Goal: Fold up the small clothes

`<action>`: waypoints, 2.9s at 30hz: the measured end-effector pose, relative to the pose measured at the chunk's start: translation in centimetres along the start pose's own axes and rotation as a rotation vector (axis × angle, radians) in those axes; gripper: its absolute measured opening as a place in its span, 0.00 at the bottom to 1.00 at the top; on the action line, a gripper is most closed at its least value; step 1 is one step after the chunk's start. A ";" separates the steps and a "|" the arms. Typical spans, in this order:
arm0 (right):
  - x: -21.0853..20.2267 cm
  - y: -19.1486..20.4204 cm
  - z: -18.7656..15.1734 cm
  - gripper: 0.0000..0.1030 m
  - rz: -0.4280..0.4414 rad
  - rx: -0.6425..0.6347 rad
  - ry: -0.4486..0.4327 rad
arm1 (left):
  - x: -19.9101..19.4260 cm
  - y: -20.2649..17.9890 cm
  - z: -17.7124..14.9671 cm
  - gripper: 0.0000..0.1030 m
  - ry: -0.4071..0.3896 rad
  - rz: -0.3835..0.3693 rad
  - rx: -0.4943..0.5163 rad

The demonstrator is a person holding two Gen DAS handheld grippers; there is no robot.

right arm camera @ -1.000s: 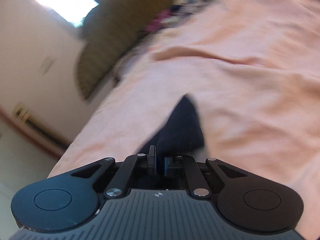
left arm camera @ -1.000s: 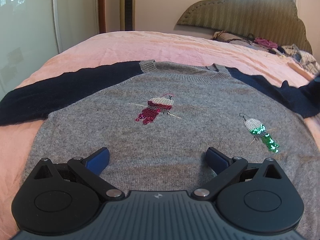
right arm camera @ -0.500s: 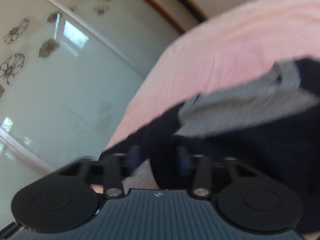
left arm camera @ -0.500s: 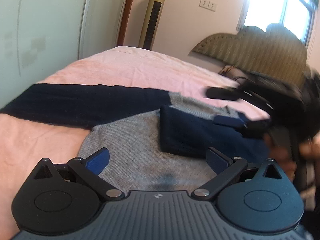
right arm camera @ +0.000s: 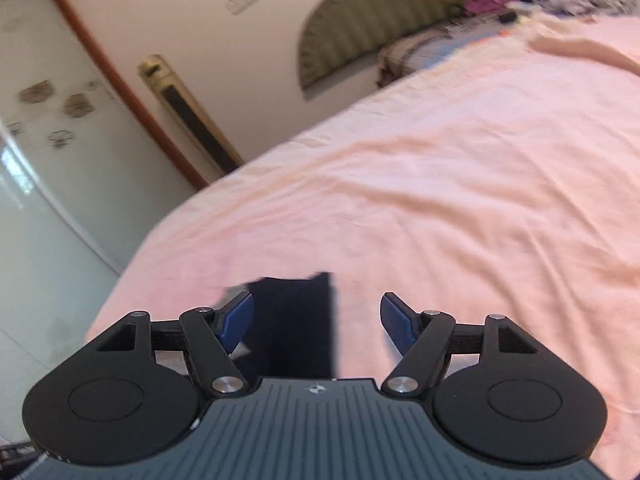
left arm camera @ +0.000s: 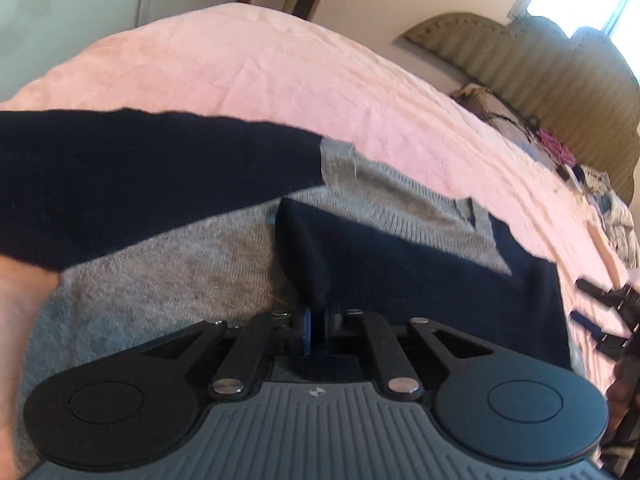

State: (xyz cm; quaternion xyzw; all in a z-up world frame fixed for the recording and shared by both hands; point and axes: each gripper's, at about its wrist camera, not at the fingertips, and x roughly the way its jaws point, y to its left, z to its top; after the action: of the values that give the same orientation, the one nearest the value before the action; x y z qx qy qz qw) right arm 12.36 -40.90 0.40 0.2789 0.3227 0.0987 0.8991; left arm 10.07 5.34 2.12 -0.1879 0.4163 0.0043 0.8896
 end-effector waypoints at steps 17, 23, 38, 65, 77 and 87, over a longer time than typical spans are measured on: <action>5.5 6.2 -2.9 0.08 -0.071 -0.323 0.188 | -1.1 1.9 -0.8 0.08 -0.064 0.114 0.074; 5.4 5.1 -2.0 0.05 -0.048 -0.304 0.215 | -2.7 3.1 -1.2 0.20 -0.086 0.059 0.053; 6.0 8.9 -5.1 0.55 0.149 -0.417 0.202 | -10.6 23.7 -2.1 0.77 -0.414 0.201 -0.805; 5.9 8.4 -6.0 0.96 0.287 -0.325 0.180 | -2.4 -4.6 -7.6 0.10 -0.244 0.105 0.754; 6.9 7.0 -3.3 0.90 0.347 0.007 0.340 | -6.4 -0.4 -5.7 0.81 -0.319 0.051 0.508; 3.5 8.3 -3.7 0.12 0.196 -0.246 0.343 | -7.2 3.3 -2.6 0.82 -0.323 0.056 0.320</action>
State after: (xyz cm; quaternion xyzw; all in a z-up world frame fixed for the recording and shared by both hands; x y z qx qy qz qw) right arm 12.73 -31.19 0.95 0.1763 0.4277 0.2698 0.8445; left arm 2.88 8.59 4.82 -0.0298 0.2691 -0.0069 0.9626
